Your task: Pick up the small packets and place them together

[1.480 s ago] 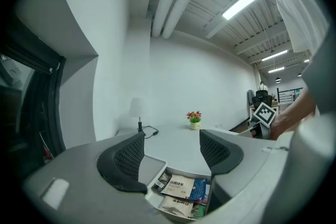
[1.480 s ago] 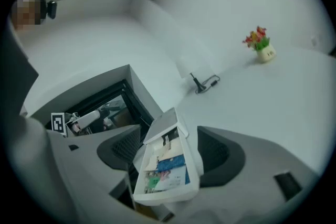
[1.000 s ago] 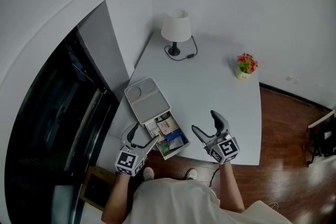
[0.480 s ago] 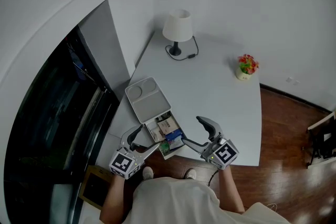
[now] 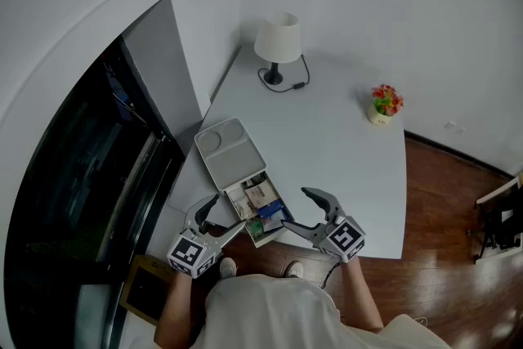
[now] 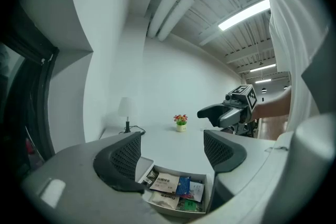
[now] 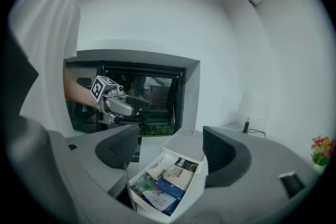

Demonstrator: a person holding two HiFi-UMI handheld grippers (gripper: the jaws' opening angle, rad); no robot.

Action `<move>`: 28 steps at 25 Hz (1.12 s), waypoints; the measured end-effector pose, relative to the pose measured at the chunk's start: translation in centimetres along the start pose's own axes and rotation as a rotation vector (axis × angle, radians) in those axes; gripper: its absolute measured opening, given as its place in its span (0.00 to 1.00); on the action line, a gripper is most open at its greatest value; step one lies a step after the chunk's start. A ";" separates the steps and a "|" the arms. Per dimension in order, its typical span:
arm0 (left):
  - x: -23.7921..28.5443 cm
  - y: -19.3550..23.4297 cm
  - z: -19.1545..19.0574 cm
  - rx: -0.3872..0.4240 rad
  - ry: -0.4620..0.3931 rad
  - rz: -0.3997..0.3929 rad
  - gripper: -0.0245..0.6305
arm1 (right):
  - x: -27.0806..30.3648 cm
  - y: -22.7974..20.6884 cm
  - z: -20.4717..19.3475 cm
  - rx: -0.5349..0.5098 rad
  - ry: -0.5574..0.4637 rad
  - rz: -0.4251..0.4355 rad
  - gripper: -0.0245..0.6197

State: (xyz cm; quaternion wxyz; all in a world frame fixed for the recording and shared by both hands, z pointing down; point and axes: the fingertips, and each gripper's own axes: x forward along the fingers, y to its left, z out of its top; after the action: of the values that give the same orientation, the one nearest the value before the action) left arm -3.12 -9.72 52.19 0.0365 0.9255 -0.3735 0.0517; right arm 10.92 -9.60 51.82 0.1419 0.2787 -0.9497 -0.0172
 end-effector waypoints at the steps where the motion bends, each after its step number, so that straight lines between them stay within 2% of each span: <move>1: -0.1 0.0 -0.1 -0.002 0.001 0.000 0.62 | 0.3 0.2 -0.5 0.002 0.014 0.013 0.63; 10: -0.7 1.2 -0.8 -0.012 0.015 0.010 0.60 | 4.2 0.9 -4.8 -0.013 0.160 0.138 0.63; 23: -1.5 3.4 -2.1 -0.046 0.028 0.066 0.59 | 11.7 0.0 -12.0 -0.131 0.462 0.431 0.63; 28: -1.7 3.6 -2.4 -0.060 0.036 0.092 0.59 | 13.8 -0.5 -14.4 -0.231 0.574 0.522 0.63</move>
State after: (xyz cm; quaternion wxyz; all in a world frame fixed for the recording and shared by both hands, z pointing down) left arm -7.01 -10.88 54.43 0.0684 0.9047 -0.4163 0.0589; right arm 4.10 -16.69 69.13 0.4314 0.0039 -0.9021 -0.0085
